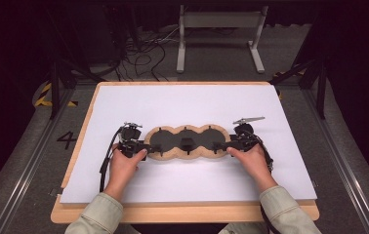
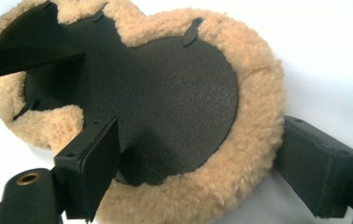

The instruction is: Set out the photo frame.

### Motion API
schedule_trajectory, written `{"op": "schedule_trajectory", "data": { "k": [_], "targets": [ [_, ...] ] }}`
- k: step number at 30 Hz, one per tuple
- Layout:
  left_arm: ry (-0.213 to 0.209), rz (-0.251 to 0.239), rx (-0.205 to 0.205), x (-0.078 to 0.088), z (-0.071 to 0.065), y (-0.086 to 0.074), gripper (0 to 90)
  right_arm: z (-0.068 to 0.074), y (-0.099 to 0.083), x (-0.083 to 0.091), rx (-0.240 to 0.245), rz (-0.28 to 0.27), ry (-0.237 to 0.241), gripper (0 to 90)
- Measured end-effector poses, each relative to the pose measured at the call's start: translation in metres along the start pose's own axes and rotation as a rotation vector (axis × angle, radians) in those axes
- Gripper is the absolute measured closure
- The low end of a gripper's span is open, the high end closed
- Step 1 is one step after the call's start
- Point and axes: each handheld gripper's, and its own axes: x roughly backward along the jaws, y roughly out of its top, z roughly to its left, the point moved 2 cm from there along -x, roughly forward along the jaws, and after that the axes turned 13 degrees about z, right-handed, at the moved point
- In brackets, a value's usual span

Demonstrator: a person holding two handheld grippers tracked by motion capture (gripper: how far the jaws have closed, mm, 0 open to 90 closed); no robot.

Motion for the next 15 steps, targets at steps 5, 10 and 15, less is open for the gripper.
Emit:
{"op": "schedule_trajectory", "data": {
  "k": [5, 10, 15],
  "targets": [
    [-0.003, 0.004, 0.022, -0.0005, -0.0022, 0.0007, 23.4, 0.0027, 0.0009, -0.0009, 0.0, 0.012, -0.009, 14.9],
    [-0.016, -0.004, 0.051, 0.0006, -0.0006, 0.0003, 26.3, 0.0024, 0.0009, -0.0005, -0.012, 0.01, 0.001, 15.5],
    [-0.047, -0.035, 0.073, 0.0017, 0.0053, -0.0023, 33.3, 0.001, 0.0005, 0.0011, -0.047, 0.005, 0.023, 16.9]
  ]
}}
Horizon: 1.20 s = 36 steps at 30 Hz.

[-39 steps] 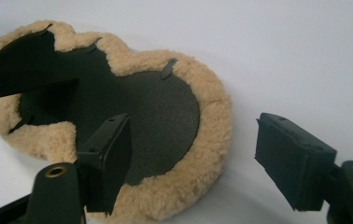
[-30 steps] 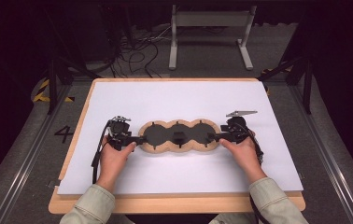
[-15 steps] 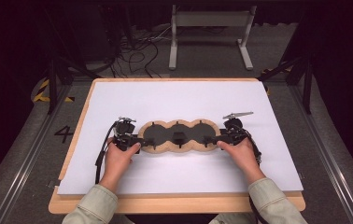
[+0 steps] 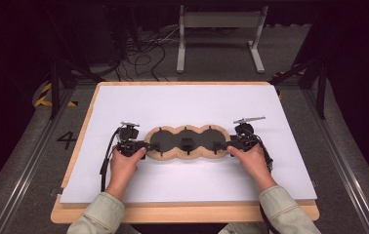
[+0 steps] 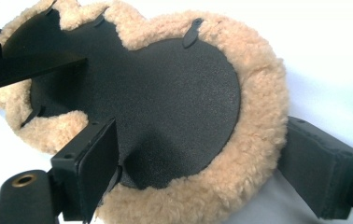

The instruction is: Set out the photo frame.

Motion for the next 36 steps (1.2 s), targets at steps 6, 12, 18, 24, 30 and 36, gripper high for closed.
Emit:
{"op": "schedule_trajectory", "data": {
  "k": [6, 12, 18, 24, 30, 36],
  "targets": [
    [-0.01, -0.014, 0.017, 0.0, -0.001, -0.002, 36.2, -0.002, -0.002, 0.005, -0.036, 0.005, 0.013, 22.5],
    [0.02, -0.038, -0.002, 0.004, -0.006, -0.004, 40.9, -0.001, -0.003, 0.014, -0.041, -0.012, 0.0, 29.3],
    [0.063, -0.062, -0.035, 0.011, -0.012, -0.009, 44.5, 0.005, -0.006, 0.022, -0.021, -0.031, -0.008, 31.5],
    [0.102, -0.091, -0.074, 0.019, -0.019, -0.018, 49.7, 0.009, -0.014, 0.033, -0.011, -0.065, -0.012, 42.3],
    [0.124, -0.105, -0.116, 0.026, -0.023, -0.027, 55.7, 0.013, -0.02, 0.043, 0.02, -0.079, -0.033, 54.2],
    [0.161, -0.112, -0.141, 0.028, -0.028, -0.032, 58.2, 0.012, -0.025, 0.05, 0.041, -0.075, -0.027, 62.6]
  ]
}}
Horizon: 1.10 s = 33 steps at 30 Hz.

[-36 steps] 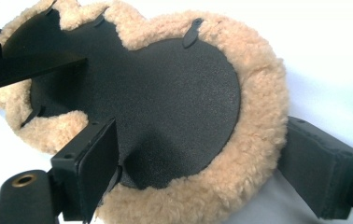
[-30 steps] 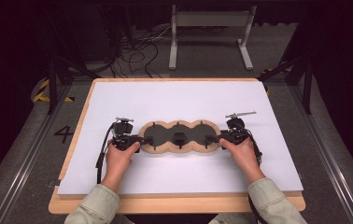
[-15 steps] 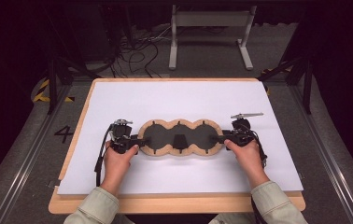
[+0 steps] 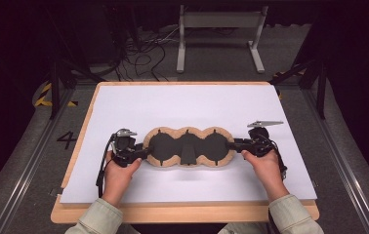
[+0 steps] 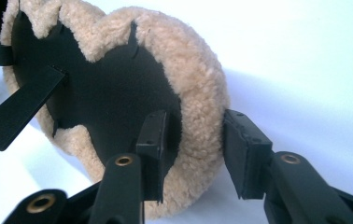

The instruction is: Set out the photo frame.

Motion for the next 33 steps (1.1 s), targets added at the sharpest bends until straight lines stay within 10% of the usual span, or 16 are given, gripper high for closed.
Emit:
{"op": "schedule_trajectory", "data": {
  "k": [24, 33],
  "targets": [
    [0.0, -0.023, 0.023, 0.004, -0.001, -0.001, 61.6, 0.005, -0.001, 0.009, 0.028, -0.004, -0.045, 74.9],
    [0.02, -0.099, 0.011, 0.012, -0.004, 0.001, 63.5, 0.012, 0.002, 0.018, 0.067, -0.075, -0.076, 74.9]
  ]
}}
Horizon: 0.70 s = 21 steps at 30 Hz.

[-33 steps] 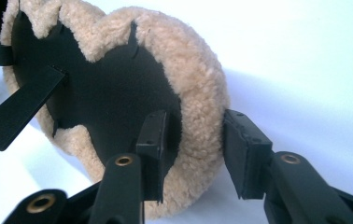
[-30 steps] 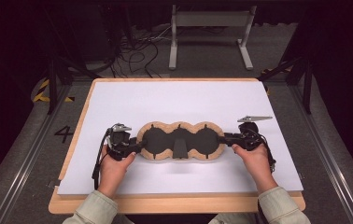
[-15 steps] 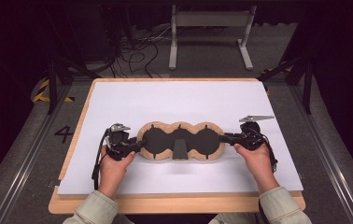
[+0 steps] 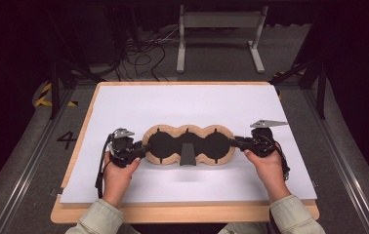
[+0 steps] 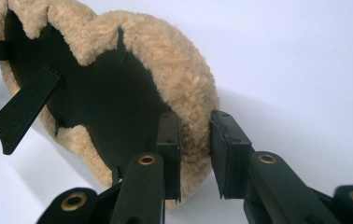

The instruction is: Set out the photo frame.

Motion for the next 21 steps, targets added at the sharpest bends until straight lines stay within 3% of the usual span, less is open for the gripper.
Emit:
{"op": "schedule_trajectory", "data": {
  "k": [6, 10, 15, 21],
  "targets": [
    [0.044, -0.096, -0.052, 0.001, -0.002, 0.007, 61.8, 0.01, 0.005, 0.01, 0.068, -0.094, -0.091, 75.3],
    [0.036, -0.109, -0.091, -0.008, -0.001, 0.009, 62.5, 0.008, 0.002, 0.008, 0.103, -0.138, -0.157, 75.7],
    [0.065, -0.075, -0.144, -0.018, 0.0, 0.005, 63.7, 0.004, -0.004, 0.0, 0.126, -0.119, -0.167, 75.8],
    [0.065, -0.08, -0.156, -0.016, -0.002, 0.003, 63.9, 0.004, -0.009, -0.003, 0.132, -0.096, -0.165, 75.8]
  ]
}}
